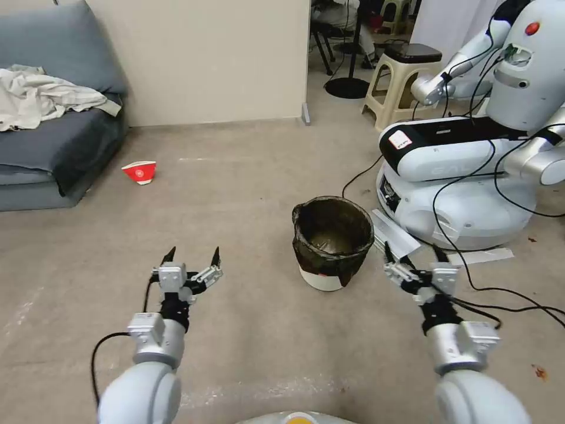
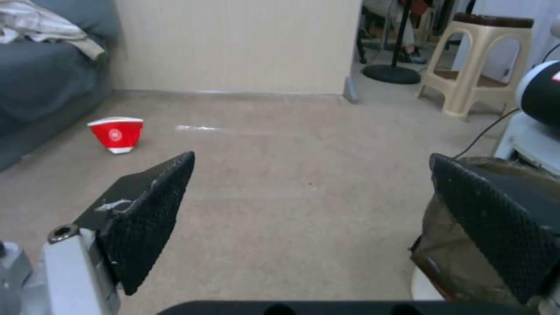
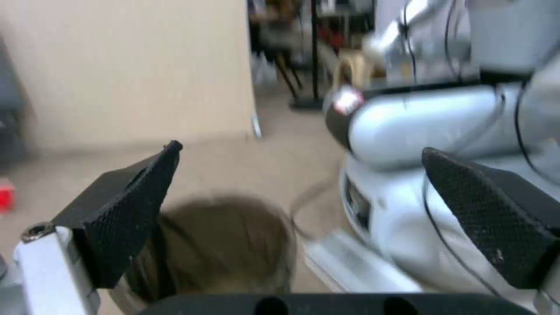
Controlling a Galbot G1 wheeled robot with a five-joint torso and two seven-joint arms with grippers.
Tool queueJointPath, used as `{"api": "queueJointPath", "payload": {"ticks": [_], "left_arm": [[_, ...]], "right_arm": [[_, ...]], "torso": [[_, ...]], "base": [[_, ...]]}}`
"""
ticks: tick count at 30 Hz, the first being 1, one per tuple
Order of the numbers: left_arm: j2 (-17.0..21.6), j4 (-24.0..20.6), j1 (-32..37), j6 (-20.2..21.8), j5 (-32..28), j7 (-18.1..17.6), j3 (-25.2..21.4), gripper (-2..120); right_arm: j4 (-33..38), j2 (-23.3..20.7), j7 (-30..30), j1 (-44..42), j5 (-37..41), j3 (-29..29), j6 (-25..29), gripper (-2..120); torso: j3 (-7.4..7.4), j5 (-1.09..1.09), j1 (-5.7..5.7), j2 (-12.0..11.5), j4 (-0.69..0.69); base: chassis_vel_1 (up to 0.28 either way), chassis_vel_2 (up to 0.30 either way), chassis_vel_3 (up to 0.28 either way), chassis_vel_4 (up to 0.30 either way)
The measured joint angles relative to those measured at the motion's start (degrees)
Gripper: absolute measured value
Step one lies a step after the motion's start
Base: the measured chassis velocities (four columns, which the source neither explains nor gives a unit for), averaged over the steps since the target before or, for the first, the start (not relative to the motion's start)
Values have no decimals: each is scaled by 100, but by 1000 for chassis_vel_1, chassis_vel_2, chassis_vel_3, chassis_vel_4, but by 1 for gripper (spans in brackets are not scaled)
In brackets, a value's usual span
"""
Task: Pick up the trash can from the floor.
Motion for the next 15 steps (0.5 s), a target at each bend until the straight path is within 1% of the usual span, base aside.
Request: {"api": "queueJointPath", "payload": {"ticks": [2,6,15], "left_arm": [[29,-22,61,-136,-76,0,-34,100],[49,8,82,-211,-125,2,-46,100],[43,84,68,-227,-133,60,-47,100]], "right_arm": [[0,6,-78,-36,84,10,224,100],[-24,9,-98,-43,101,7,329,100],[-63,5,-99,-37,99,1,365,100]], "torso": [[0,-1,0,0,0],[0,-1,1,0,0],[0,-1,1,0,0]], "base": [[0,0,0,0],[0,0,0,0],[0,0,0,0]]}}
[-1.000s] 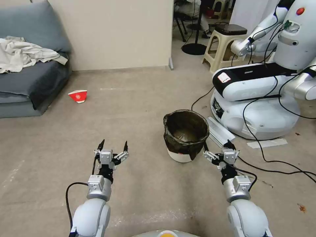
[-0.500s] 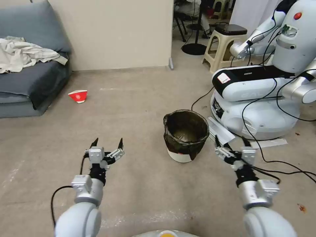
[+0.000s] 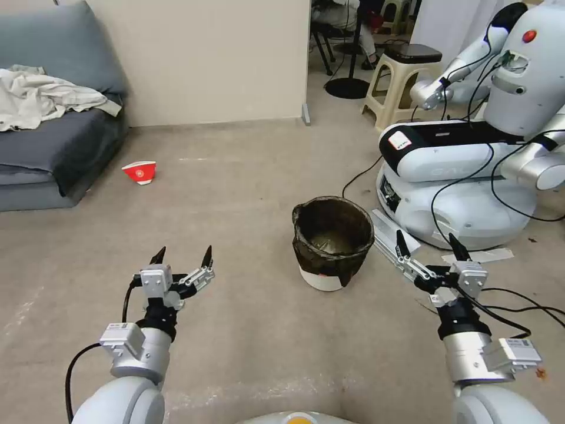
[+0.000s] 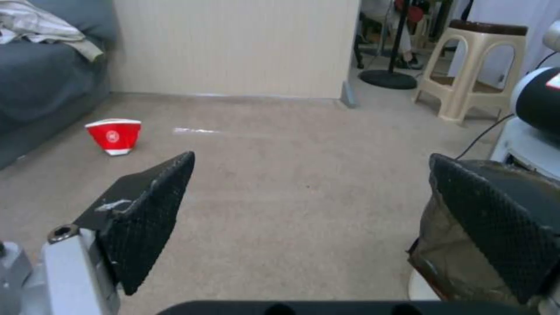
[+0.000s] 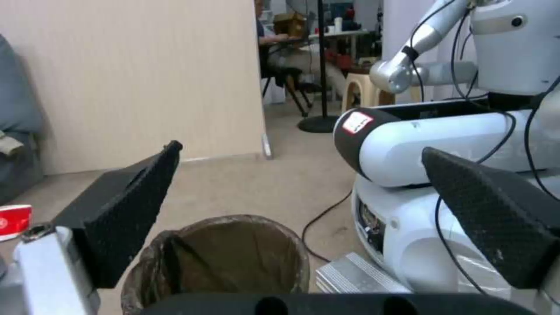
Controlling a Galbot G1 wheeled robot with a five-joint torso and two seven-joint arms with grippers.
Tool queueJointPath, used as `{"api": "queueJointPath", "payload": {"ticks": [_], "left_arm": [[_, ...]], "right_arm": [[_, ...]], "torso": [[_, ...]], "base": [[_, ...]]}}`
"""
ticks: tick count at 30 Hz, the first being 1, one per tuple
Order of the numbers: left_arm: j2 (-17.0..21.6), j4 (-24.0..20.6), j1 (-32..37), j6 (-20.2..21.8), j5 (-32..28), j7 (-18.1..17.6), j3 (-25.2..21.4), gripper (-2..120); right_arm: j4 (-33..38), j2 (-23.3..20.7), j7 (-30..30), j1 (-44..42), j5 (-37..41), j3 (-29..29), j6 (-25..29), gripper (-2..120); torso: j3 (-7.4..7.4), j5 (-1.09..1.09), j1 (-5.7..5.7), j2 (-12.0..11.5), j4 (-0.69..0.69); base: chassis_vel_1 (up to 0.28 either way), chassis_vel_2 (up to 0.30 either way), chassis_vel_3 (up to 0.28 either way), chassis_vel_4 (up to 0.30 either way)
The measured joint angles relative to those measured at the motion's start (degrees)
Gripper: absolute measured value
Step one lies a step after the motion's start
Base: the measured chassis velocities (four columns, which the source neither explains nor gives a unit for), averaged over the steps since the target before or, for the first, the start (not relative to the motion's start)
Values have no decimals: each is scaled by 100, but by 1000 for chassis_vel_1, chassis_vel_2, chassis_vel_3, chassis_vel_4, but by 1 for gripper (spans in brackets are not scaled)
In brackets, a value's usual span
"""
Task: Pick up the trash can from the floor.
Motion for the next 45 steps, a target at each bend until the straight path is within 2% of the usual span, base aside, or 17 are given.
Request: {"api": "queueJointPath", "payload": {"ticks": [17,24,26,45], "left_arm": [[-14,82,-31,9,7,1,28,100],[-13,122,-56,13,-2,-103,44,100],[-7,134,-71,22,-2,-200,47,100],[16,169,-114,28,-71,-217,78,100]], "right_arm": [[-50,-10,0,23,-4,3,23,100],[-128,-16,-25,55,-6,6,140,100],[-152,-18,-43,62,-4,6,204,100],[-203,-20,-91,63,6,-14,266,100]], "torso": [[1,0,0,0,0],[1,0,0,0,-2],[1,0,0,0,1],[1,0,0,0,0]], "base": [[-31,-31,-27,-32],[-38,-45,-47,-40],[0,0,0,0],[-3,1,0,-1]]}}
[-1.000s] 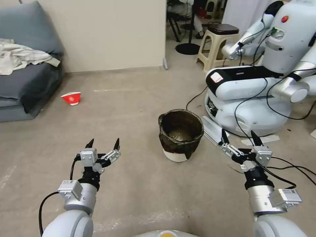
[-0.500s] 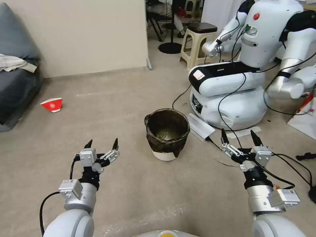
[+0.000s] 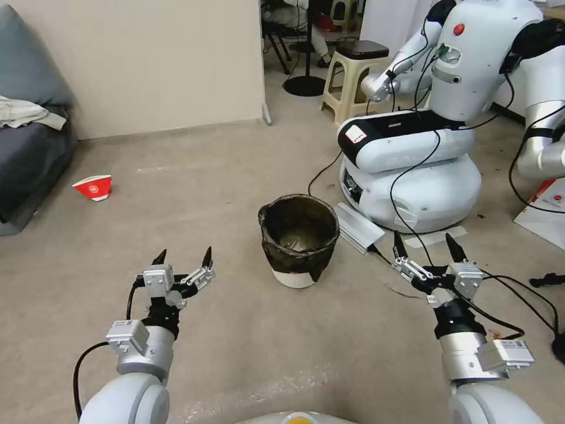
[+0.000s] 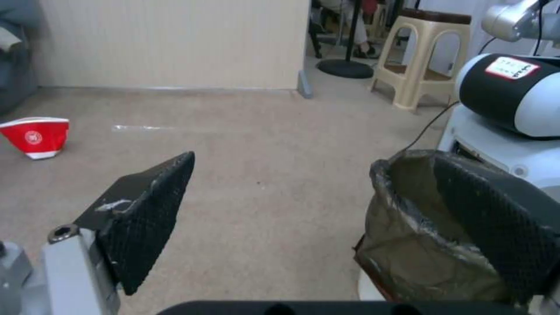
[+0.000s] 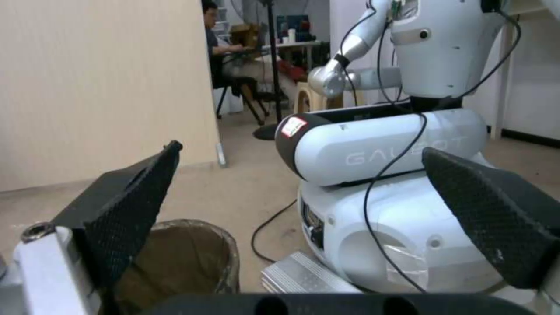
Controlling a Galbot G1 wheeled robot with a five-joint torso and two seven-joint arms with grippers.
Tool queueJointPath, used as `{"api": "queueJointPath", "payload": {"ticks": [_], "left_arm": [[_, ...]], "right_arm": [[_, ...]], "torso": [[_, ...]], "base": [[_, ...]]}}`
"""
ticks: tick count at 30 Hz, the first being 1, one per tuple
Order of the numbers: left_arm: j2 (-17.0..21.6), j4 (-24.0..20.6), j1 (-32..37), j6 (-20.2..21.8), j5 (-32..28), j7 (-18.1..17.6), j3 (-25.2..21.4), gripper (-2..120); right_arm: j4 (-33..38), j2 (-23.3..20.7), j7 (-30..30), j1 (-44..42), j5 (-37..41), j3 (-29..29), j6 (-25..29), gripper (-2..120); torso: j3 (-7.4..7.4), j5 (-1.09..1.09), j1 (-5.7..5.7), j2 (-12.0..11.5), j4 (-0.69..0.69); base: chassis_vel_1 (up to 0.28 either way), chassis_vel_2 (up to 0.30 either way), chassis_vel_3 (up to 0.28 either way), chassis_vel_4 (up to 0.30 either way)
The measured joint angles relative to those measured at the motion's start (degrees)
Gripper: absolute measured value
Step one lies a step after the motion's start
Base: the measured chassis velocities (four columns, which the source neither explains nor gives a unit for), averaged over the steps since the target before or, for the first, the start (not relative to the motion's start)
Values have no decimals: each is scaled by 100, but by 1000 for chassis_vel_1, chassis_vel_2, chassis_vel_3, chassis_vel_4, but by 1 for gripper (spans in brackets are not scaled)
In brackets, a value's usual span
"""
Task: Pick up the trash can from the floor.
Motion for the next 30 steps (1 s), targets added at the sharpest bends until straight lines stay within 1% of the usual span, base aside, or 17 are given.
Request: {"api": "queueJointPath", "payload": {"ticks": [11,30], "left_arm": [[9,-2,-7,5,-28,-1,-13,100],[7,-14,19,5,-31,-1,-10,100]], "right_arm": [[18,-7,-1,-5,10,22,0,100],[44,3,-8,-35,12,36,16,100]], "torso": [[0,0,0,0,0],[0,0,0,0,0]], "base": [[-56,50,42,-56],[-88,84,87,-87]]}}
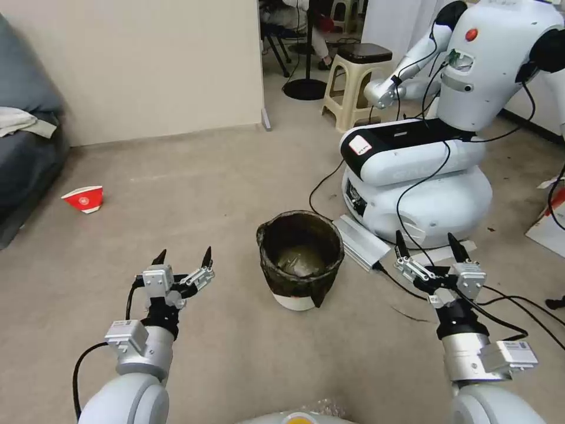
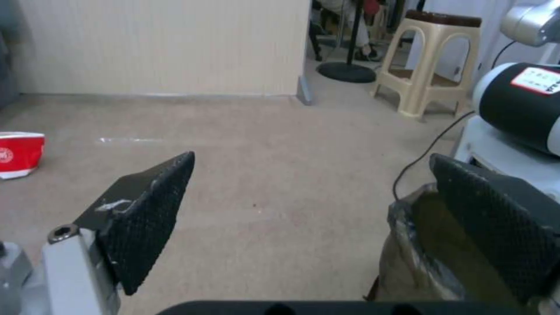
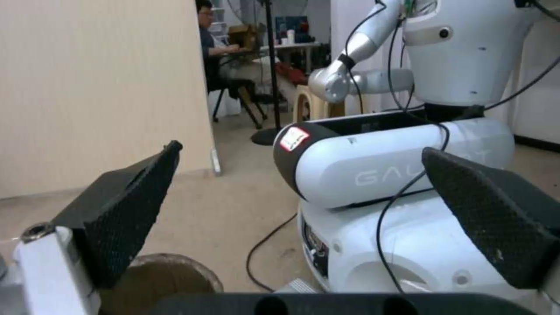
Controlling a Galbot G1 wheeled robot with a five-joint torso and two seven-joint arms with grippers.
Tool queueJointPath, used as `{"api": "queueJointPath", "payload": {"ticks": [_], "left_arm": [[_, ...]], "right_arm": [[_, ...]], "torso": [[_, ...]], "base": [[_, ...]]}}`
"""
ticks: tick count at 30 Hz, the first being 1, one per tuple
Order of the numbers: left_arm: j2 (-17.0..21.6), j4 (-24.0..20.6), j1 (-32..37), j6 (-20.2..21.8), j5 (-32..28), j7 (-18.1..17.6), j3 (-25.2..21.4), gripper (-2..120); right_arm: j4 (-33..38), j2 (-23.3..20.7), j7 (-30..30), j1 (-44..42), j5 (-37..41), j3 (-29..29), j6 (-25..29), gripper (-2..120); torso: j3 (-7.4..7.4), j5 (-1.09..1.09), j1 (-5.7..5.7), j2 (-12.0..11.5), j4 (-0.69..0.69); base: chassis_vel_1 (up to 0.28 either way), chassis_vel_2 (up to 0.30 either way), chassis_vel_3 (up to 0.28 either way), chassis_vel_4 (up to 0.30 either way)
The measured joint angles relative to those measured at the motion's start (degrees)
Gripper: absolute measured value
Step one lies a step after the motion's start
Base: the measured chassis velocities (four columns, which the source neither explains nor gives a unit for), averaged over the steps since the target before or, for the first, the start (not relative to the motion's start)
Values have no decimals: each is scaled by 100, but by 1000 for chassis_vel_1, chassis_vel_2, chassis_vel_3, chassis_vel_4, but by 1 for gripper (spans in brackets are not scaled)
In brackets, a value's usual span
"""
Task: Pick up the trash can from the floor.
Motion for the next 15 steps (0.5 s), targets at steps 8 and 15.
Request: {"api": "queueJointPath", "payload": {"ticks": [8,15], "left_arm": [[22,1,-19,1,-1,0,1,100],[34,28,-29,2,-14,1,-8,100]], "right_arm": [[0,3,0,-6,1,6,3,100],[-10,3,0,2,1,7,4,100]], "torso": [[0,0,0,0,0],[0,0,0,0,0]], "base": [[-94,101,97,-92],[-109,88,93,-97]]}}
